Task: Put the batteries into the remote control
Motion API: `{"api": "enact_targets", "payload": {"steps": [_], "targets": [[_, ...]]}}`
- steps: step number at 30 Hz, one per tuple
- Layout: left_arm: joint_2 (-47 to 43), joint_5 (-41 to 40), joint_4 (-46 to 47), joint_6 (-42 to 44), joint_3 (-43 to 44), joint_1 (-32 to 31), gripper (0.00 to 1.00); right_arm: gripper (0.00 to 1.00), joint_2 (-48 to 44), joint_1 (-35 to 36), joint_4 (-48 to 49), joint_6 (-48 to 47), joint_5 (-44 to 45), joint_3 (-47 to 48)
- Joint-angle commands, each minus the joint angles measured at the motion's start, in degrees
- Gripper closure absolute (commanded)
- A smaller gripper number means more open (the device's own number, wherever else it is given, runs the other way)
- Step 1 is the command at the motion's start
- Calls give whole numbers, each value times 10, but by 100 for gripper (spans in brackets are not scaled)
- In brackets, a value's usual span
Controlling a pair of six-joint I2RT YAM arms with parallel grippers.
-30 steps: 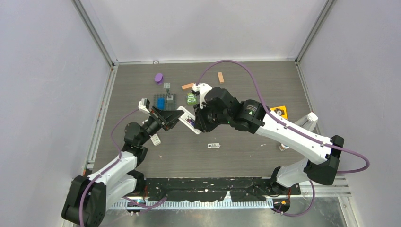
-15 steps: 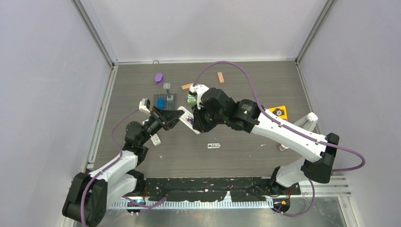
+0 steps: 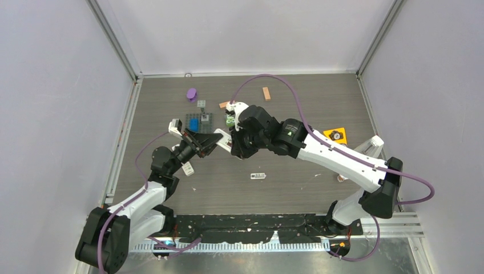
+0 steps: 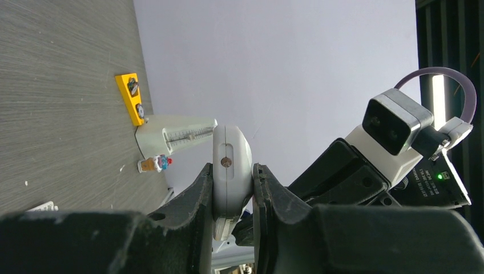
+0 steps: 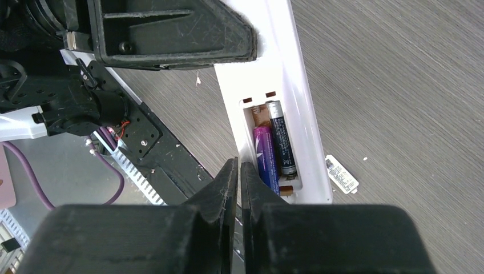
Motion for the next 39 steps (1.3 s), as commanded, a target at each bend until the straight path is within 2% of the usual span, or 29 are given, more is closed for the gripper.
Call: {"api": "enact_targets", "payload": {"steps": [1, 5, 10, 17, 22, 39], "targets": [[-5, 9, 50, -3, 10, -2, 100, 89, -3, -7, 29, 7, -5, 9], [-2, 4, 46, 0, 7, -2, 100, 86, -22, -10, 57, 5, -30, -1], [3, 0, 46, 2, 8, -2, 100, 70, -59, -15, 92, 14, -56, -27], [4, -2, 47, 5, 9, -2, 100, 61, -99, -24, 79, 38, -40, -52], [4, -1, 48, 5, 6, -2, 100, 61, -107, -28, 57, 45, -28, -63], [-7, 1, 49, 4, 1, -2, 100, 77, -69, -31, 49, 51, -17, -60]]}}
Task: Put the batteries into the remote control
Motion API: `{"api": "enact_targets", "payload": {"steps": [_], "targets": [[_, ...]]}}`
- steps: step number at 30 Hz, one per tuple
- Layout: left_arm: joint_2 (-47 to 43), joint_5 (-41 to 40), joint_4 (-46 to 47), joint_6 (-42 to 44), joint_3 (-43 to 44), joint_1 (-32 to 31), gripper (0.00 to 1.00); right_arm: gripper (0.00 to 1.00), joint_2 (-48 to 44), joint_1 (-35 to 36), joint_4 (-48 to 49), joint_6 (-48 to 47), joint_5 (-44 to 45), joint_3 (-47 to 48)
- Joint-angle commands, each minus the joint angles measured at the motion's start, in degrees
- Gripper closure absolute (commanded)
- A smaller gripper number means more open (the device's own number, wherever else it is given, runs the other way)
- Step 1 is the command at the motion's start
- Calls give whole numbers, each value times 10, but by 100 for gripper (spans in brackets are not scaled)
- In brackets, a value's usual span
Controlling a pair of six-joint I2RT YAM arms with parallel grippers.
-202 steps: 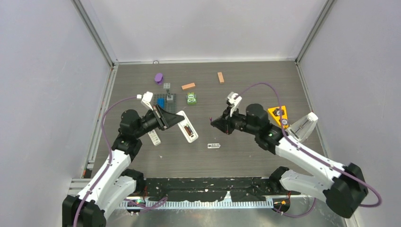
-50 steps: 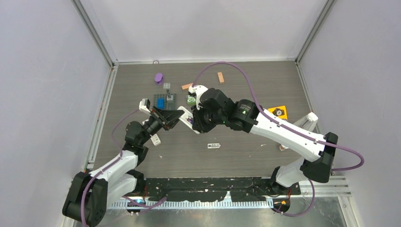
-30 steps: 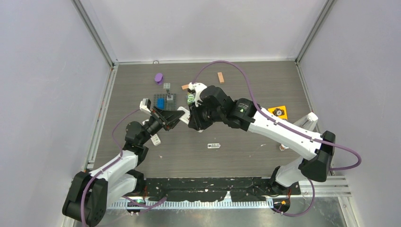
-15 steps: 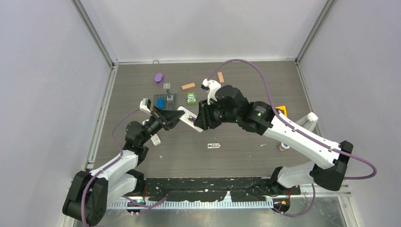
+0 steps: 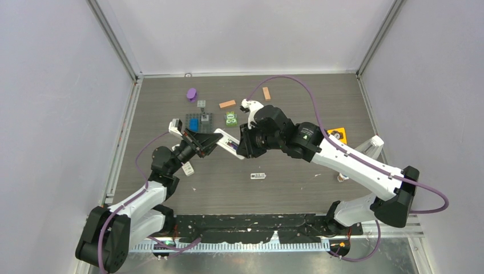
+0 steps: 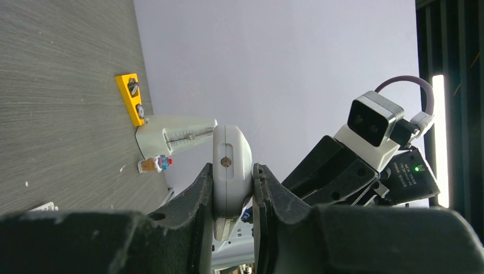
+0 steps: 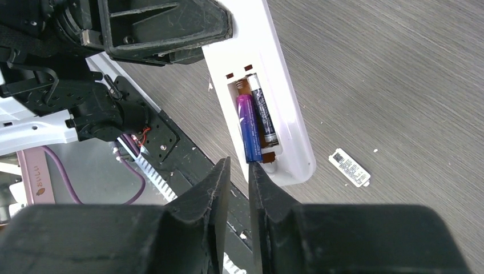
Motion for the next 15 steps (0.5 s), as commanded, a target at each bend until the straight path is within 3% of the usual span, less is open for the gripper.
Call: {"api": "enact_targets", "payload": {"steps": [1, 15], "targets": [[-11, 0, 45, 2, 2, -2, 100, 77, 9, -3, 11, 5, 11, 11], [-8, 11, 60, 5, 3, -2, 100, 85, 31, -8, 23, 7, 1, 16]]}}
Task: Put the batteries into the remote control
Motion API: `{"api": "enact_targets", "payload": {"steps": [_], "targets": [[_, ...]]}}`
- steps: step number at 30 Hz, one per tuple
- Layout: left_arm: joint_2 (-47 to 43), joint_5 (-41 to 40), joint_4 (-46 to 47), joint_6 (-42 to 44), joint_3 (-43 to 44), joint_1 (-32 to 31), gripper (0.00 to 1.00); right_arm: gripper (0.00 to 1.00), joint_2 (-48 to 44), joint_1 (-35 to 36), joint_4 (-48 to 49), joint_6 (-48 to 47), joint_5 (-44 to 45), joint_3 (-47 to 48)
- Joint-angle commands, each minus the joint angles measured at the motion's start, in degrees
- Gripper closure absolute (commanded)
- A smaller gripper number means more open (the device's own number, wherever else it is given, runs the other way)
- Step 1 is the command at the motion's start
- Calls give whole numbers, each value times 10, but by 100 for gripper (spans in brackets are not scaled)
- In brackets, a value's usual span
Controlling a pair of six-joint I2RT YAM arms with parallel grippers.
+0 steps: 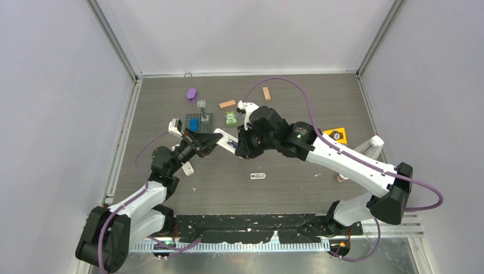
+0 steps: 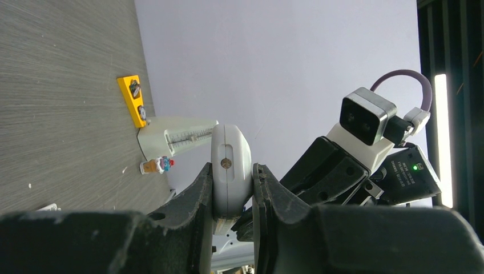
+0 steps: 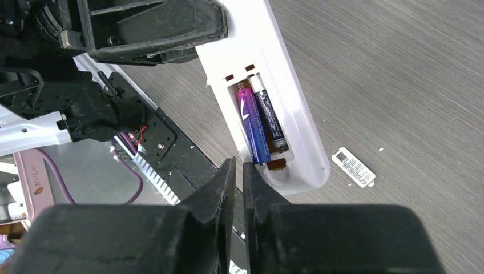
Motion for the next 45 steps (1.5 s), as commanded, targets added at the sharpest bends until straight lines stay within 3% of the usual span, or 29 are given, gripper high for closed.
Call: {"api": "enact_targets", "payload": {"steps": [1, 8, 10, 13, 15, 19, 22, 28, 35, 39, 45], "targets": [[-8, 11, 66, -2, 3, -2, 100, 86, 7, -5, 21, 4, 2, 16], [-8, 12, 72, 0, 1, -2, 100, 86, 8, -12, 27, 6, -9, 14], [-6, 5, 71, -1, 0, -2, 100, 82, 0, -14, 33, 8, -17, 9], [-4, -10, 72, -3, 2, -2, 100, 67, -26, -19, 56, 14, -29, -9], [0, -21, 75, -5, 7, -2, 100, 63, -46, -21, 74, 23, -32, -21], [14, -43, 93, -14, 11, -2, 100, 68, -96, -21, 128, 65, -11, -60], [24, -53, 113, -22, 13, -2, 100, 81, -115, -21, 135, 111, 44, -69], [30, -75, 122, -34, 11, -2, 100, 65, -116, -19, 134, 176, 97, -64], [31, -80, 122, -36, 9, -2, 100, 62, -80, 3, 129, 232, 141, -53], [33, -78, 122, -36, 7, -2, 100, 72, -64, 7, 137, 240, 150, -50], [31, -73, 121, -35, 1, -2, 100, 76, -38, 7, 126, 234, 161, -30]]}}
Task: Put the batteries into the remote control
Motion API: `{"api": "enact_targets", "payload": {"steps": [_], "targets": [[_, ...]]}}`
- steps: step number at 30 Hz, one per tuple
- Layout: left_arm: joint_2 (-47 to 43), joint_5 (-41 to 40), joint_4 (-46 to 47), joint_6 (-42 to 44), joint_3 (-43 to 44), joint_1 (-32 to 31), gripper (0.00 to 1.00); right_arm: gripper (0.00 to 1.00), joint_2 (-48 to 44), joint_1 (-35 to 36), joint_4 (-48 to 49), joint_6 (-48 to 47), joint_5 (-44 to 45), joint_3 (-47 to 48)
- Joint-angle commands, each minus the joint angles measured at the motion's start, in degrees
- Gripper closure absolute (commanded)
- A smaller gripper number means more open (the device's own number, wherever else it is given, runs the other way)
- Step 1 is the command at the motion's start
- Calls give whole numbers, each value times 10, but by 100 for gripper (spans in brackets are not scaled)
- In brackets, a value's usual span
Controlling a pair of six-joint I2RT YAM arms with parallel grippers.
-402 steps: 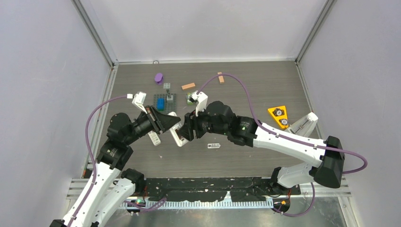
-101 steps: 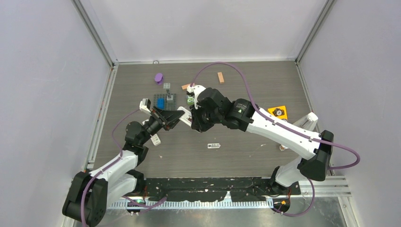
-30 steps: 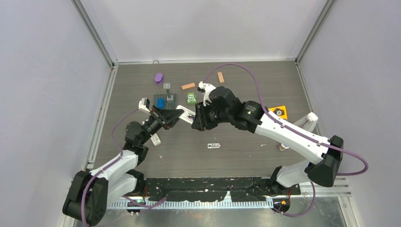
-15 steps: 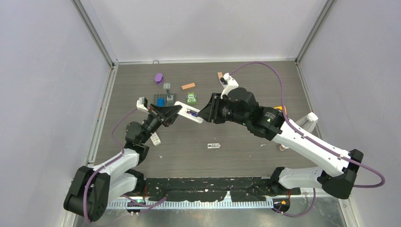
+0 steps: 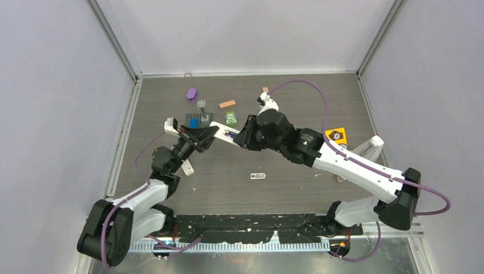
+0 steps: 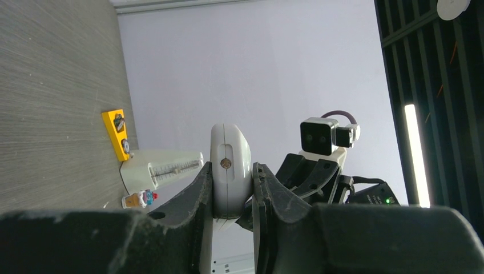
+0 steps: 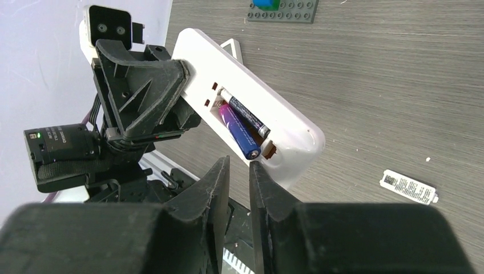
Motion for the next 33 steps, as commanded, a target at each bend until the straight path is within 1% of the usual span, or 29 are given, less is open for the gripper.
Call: {"api": "enact_targets", "payload": {"steps": [1, 3, 7, 12, 20, 30, 33], "targets": [[-2, -2, 52, 0, 0, -2, 100, 75, 9, 2, 9, 6, 33, 38], [-3, -3, 53, 1, -2, -2, 100, 74, 10, 2, 7, 4, 34, 40], [0, -2, 53, 2, -3, -2, 100, 64, 3, 2, 1, 4, 41, 41], [2, -1, 55, 3, -1, -2, 100, 63, -3, 1, -12, 7, 48, 38], [7, 1, 60, 4, 0, -2, 100, 66, -7, 2, -4, 2, 52, 38], [10, 1, 63, 4, -2, -2, 100, 80, 13, 2, -8, 1, 33, 48], [12, 3, 63, 5, -1, -2, 100, 82, 19, 2, -10, 0, 30, 51]]}}
